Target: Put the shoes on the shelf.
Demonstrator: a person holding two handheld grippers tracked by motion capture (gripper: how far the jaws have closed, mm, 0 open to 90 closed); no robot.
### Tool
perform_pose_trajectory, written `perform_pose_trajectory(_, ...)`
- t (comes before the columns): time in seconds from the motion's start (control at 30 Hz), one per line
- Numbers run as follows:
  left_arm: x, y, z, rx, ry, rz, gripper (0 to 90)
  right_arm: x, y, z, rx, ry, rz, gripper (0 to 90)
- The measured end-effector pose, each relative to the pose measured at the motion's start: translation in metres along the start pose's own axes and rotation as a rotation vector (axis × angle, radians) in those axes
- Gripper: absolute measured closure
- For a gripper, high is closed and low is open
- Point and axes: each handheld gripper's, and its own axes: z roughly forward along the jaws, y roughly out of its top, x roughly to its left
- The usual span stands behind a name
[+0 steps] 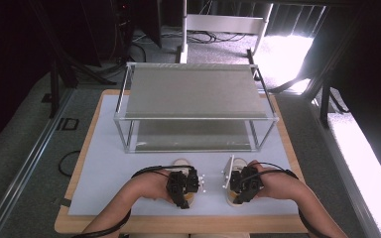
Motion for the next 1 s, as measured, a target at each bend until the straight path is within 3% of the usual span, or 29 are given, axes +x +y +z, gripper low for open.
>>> perform_pose_trajectory(0.13, 0.000, -0.001, -0.001, 0.008, -0.006, -0.004, 77.1, -0.004, 0.002, -0.003, 0.008, -0.010, -0.007, 76.4)
perform_pose_trajectory(0.43, -0.003, 0.006, -0.011, -0.012, 0.020, 0.078, 79.0, -0.015, 0.005, -0.016, -0.009, -0.034, 0.004, 76.7)
perform_pose_trajectory(0.47, -0.002, 0.007, -0.012, -0.016, 0.024, 0.070, 79.0, -0.017, 0.005, -0.018, -0.014, -0.040, 0.005, 76.7)
perform_pose_trajectory(0.6, 0.001, 0.010, -0.016, -0.008, 0.039, 0.100, 79.2, -0.026, 0.005, -0.024, -0.034, -0.053, 0.022, 76.9)
perform_pose_trajectory(0.67, 0.001, 0.011, -0.016, 0.004, 0.040, 0.096, 79.2, -0.031, 0.005, -0.027, -0.045, -0.057, 0.027, 76.9)
perform_pose_trajectory(1.0, 0.017, 0.016, -0.017, -0.003, 0.031, 0.138, 79.1, -0.052, 0.008, -0.034, -0.033, -0.063, 0.042, 76.8)
